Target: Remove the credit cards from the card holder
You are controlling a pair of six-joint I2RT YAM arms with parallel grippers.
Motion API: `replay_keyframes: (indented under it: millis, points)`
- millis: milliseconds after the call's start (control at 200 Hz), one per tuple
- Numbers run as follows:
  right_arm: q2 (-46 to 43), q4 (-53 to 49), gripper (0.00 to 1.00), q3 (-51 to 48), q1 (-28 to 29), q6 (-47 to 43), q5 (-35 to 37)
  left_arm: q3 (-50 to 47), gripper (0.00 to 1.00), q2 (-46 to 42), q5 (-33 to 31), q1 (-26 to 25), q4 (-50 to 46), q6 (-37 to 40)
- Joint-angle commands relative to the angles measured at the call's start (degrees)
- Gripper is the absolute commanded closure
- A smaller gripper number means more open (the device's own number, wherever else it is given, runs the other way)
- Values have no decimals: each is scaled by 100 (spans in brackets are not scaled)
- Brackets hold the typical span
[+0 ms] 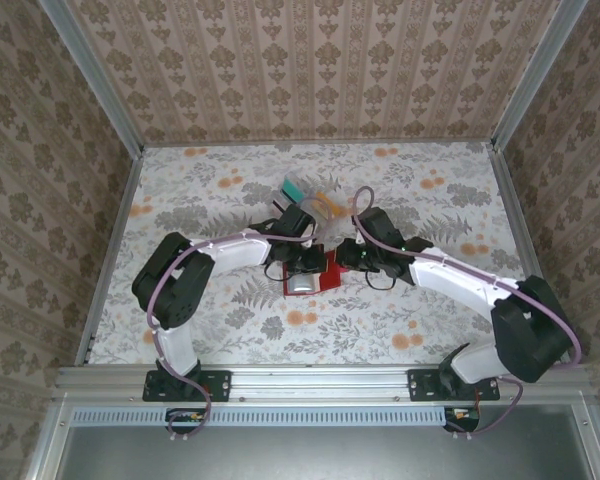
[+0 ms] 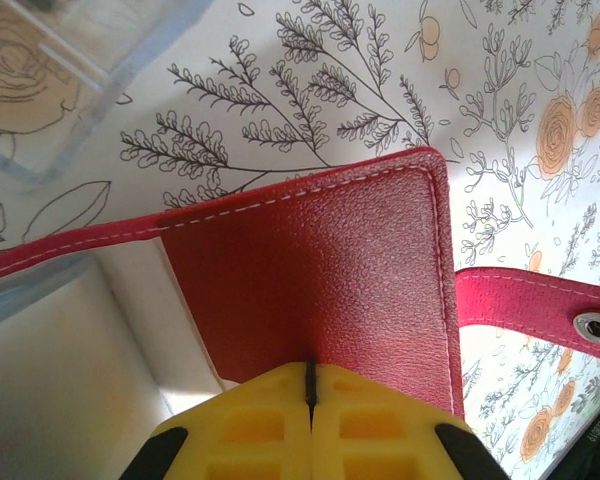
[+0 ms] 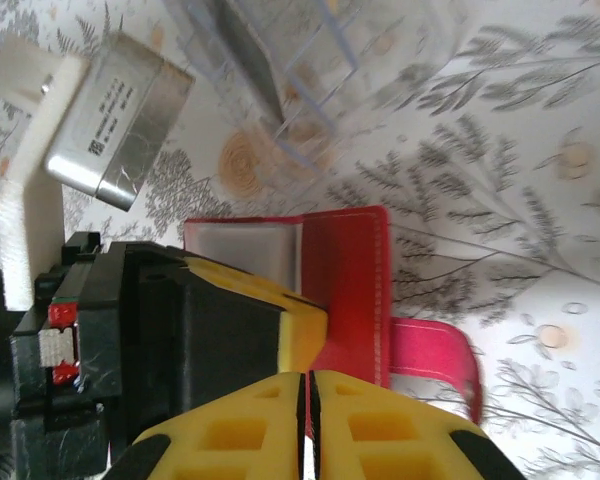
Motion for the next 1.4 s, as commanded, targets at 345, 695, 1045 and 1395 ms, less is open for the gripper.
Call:
replay_keyframes:
  millis: [345, 695, 1045, 1395]
  points:
    - [1250, 168, 90, -28, 18, 767, -408, -242, 90, -869, -658, 72, -744, -426]
    - [1652, -92, 88, 61, 27, 725, -213, -843, 59, -1378, -779, 608, -1005, -576]
    - [1717, -119, 89, 60, 27, 717, -194, -677, 55, -968, -344, 613, -768, -393]
    - [1690, -125, 89, 27, 27, 701, -183, -672, 57, -801, -7, 613, -363, -424]
